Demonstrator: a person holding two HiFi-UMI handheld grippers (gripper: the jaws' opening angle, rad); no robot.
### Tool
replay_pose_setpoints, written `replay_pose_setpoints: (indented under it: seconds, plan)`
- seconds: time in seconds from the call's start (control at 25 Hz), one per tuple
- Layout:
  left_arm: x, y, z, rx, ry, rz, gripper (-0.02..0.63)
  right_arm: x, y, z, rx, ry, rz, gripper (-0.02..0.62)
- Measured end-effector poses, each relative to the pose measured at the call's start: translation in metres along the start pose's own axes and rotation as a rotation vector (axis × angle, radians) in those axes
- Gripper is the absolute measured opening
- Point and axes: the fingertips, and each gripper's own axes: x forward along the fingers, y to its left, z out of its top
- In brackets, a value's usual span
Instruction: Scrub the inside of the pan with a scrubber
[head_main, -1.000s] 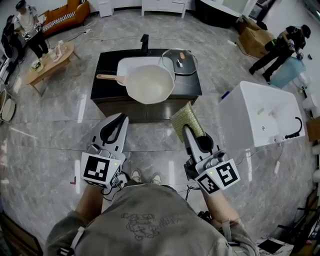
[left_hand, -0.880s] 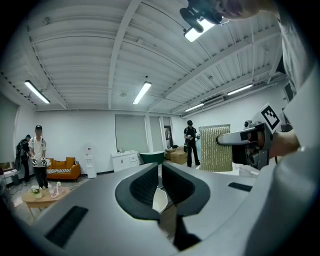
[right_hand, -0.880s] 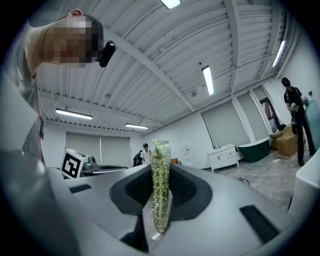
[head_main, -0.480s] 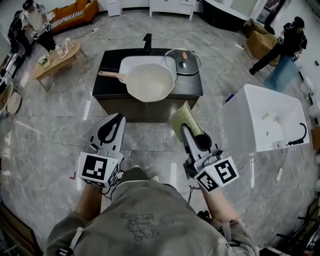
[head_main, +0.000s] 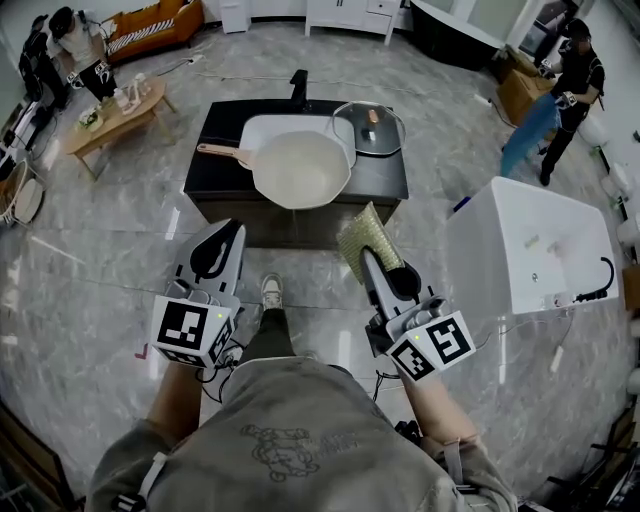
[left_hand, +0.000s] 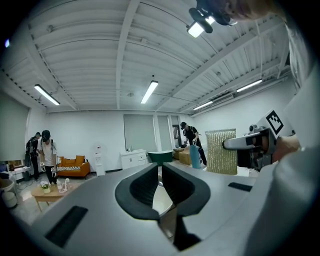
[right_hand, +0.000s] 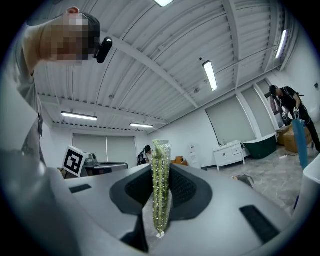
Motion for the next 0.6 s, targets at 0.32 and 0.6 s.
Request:
replay_pose_setpoints:
  seconds: [0.32, 0.6]
  plan:
    - [0.036, 0.030, -0.024, -0.060, 0.025, -0.001, 0.035, 0.040, -0.024, -0.017, -0.001, 0.036, -0.007, 0.080]
    - [0.083, 0.070, -0.047, -0.061, 0.068, -0.004, 0.035, 0.093, -0.050, -0.031, 0.001, 0.066, -0.016, 0.080]
